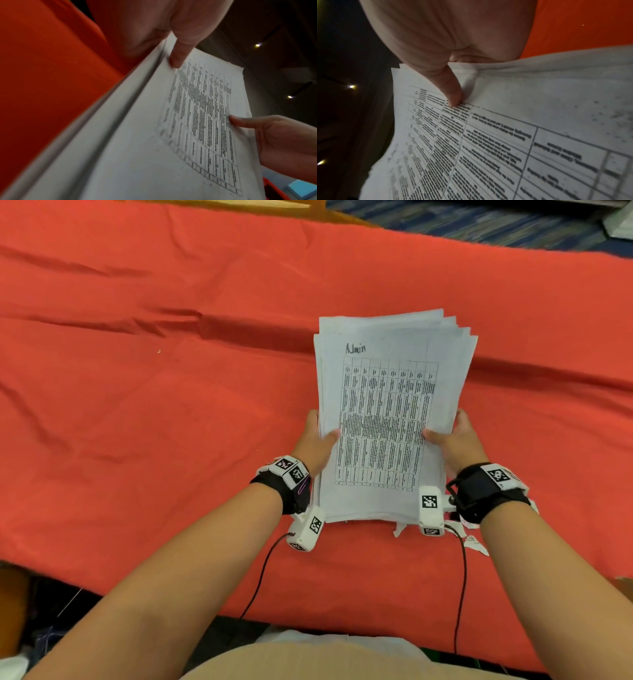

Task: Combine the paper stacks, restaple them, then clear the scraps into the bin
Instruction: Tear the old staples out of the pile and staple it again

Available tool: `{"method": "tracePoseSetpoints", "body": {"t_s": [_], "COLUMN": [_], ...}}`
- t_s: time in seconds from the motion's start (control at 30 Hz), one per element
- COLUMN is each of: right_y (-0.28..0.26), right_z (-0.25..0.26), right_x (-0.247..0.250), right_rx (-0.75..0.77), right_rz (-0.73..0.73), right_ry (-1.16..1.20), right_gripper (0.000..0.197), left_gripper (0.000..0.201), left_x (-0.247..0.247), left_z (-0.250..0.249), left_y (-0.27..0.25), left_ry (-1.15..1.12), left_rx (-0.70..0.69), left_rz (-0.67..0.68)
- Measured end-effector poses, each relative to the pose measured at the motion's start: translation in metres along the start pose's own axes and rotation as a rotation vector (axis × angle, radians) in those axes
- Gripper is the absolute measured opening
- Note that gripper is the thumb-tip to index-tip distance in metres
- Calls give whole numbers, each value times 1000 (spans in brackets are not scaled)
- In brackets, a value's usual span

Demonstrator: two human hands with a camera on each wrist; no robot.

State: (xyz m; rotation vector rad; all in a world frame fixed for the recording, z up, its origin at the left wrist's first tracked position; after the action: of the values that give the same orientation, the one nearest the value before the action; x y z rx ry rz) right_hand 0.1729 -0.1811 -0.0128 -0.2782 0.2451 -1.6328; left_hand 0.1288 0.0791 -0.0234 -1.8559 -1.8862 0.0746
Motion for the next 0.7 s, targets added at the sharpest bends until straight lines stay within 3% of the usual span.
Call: {"method": "tracePoseSetpoints", "body": {"t_s": [0.1, 0.23, 0.5, 0.6, 0.7], "right_y": [-4, -11, -25, -23, -25], "right_z": [14, 35, 46, 50, 59], "right_x": [-5, -10, -31, -36, -30], "right_rx": [57, 144, 149, 170, 205], "right_rz": [18, 0, 163, 141, 112], "right_ry": [79, 147, 144, 150, 162], "right_gripper": [33, 36, 37, 33, 28], "left_gripper": [40, 43, 42, 34, 39], "left_x": [15, 28, 37, 31, 36], "left_z": [-15, -43, -53, -62, -69], "left_y": [4, -2, -9, -9, -10], "left_ry": [-11, 22, -224, -155, -184], "left_rx": [-77, -251, -255, -250, -277], "left_rz": [-78, -146, -218, -247, -260]}}
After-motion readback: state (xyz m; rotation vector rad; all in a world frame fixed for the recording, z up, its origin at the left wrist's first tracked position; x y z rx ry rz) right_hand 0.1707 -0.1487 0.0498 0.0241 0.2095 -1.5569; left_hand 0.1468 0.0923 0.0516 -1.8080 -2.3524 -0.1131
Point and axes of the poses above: each hand's wrist, its own y-axis towards the middle knuckle, its own x-axis out of the back of the hand, z = x × y, the point moved 9 cm from there along y, towards the middle knuckle, and after that the axes turned 7 degrees about y, right-handed, at the moved point
